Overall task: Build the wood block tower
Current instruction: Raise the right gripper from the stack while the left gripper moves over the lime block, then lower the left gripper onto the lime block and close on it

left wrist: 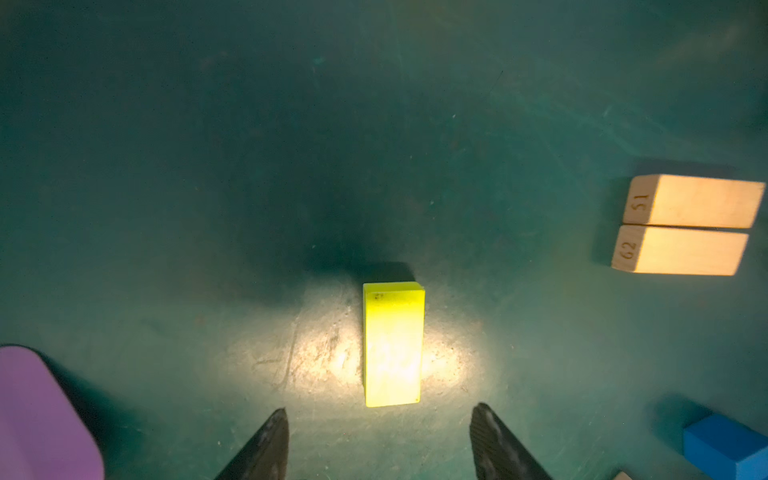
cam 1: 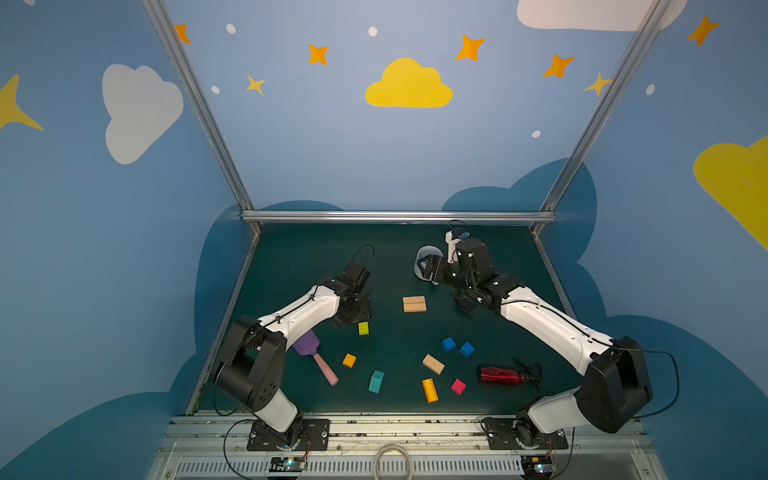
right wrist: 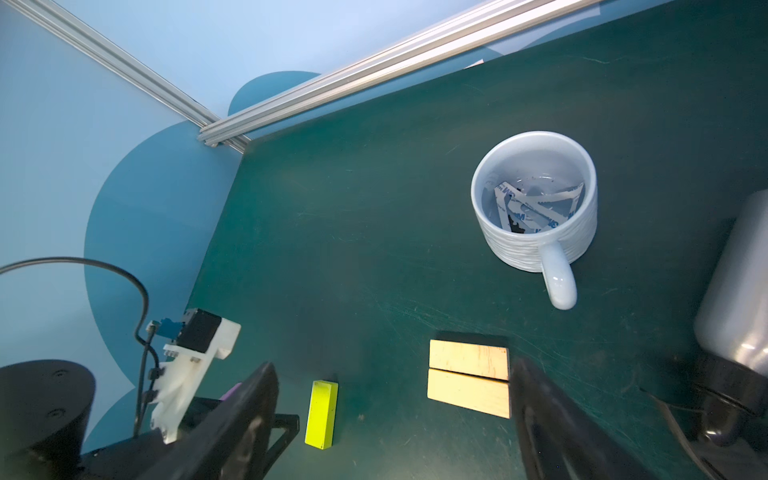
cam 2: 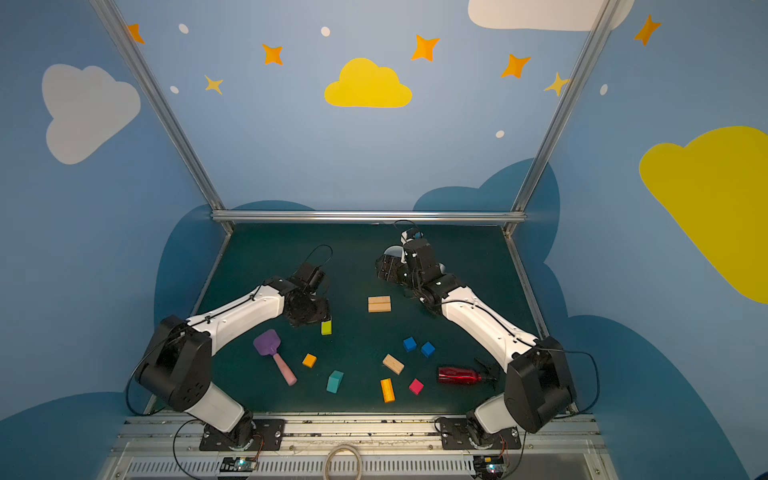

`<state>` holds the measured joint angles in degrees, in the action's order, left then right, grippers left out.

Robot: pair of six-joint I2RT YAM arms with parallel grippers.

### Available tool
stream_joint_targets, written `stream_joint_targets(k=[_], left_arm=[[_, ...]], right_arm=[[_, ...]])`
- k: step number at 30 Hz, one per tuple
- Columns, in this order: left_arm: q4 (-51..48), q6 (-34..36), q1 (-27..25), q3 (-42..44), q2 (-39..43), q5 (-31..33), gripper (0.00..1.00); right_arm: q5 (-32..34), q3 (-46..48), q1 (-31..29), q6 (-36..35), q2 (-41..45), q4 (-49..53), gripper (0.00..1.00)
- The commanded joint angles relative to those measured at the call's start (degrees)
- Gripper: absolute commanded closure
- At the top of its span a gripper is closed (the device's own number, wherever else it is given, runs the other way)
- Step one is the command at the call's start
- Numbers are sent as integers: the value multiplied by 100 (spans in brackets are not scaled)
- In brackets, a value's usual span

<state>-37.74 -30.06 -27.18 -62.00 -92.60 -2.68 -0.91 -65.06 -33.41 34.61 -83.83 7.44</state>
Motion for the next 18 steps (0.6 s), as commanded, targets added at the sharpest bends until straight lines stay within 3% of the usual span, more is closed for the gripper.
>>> stream_joint_targets(k=[1, 18], left_arm=[[-199, -125, -24, -105, -191, 46, 33], [54, -323, -134, -118, -497, -139, 37]], right_arm=[[-164, 133, 87, 89, 73, -184, 15], [-357, 267, 264, 228, 60, -299, 15]])
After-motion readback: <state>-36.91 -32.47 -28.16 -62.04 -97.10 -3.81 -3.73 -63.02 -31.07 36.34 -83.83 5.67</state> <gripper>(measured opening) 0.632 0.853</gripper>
